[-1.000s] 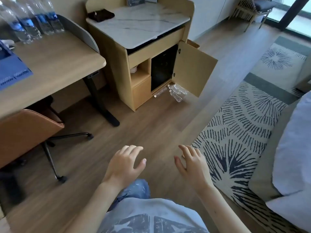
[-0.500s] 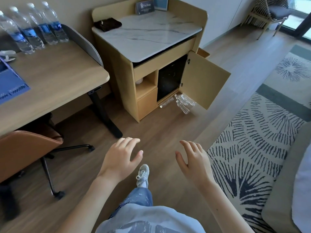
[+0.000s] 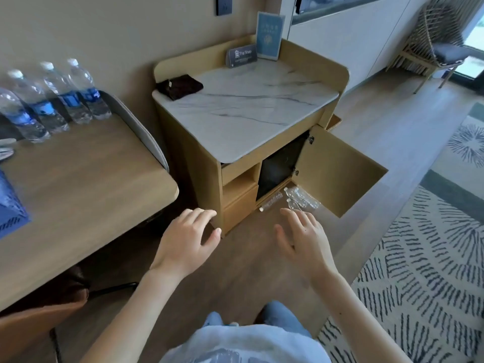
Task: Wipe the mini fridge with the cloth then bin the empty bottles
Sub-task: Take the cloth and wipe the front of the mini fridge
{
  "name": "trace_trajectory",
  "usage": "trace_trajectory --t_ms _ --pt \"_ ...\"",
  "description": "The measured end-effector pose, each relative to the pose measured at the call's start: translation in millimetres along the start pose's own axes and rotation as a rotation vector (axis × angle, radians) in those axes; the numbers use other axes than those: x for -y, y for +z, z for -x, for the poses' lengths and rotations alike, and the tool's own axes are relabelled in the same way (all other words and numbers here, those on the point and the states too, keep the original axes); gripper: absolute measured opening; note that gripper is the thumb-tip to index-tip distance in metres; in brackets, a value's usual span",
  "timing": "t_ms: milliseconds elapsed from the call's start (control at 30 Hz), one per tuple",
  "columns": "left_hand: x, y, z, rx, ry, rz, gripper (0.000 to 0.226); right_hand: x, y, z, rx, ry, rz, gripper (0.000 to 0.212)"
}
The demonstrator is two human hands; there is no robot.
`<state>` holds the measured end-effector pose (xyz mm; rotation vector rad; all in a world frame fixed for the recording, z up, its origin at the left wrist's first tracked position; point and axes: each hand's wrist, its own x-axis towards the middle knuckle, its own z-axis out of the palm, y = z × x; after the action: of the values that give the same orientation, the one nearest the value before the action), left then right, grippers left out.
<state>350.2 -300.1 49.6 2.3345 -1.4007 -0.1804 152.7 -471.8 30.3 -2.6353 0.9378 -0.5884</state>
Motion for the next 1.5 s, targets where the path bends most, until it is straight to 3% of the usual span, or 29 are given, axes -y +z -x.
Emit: trace_trajectory --t_ms 467,767,867,1000,1167,1367,1500 --pt "51.7 44.4 -176.2 -0.023 -0.278 0.017 0.053 -62.3 79.6 -238.0 0.178 -0.197 -0.064 0.038" --pt "75.7 23.0 -313.7 -0.231 -0.445 -0.009 0.042 -68.2 109.9 -431.0 0.27 -0.447 -0.101 0.045" --pt "81.5 12.4 -340.0 -0.248 -0.505 -0.023 0.048 -56.6 123.4 -476.4 0.28 -0.526 -0.121 0.04" --pt "93.7 4.6 -359.3 -0.277 -0.578 -0.002 0.049 -41.5 147.8 -511.0 0.311 -0.594 -0.163 0.038" --pt "120.1 11.7 -368.9 -0.252 -0.615 0.024 0.031 -31.7 184.6 -523.2 0.36 -0.64 -0.154 0.035" --pt "160.7 8.0 -385.8 -0.19 -0.604 0.023 0.054 -18.0 209.1 -542.2 0.351 -0.618 -0.162 0.032" --pt "188.6 -4.8 -413.9 -0.208 -0.572 0.008 0.047 -5.5 218.7 -574.0 0.341 -0.614 -0.156 0.031"
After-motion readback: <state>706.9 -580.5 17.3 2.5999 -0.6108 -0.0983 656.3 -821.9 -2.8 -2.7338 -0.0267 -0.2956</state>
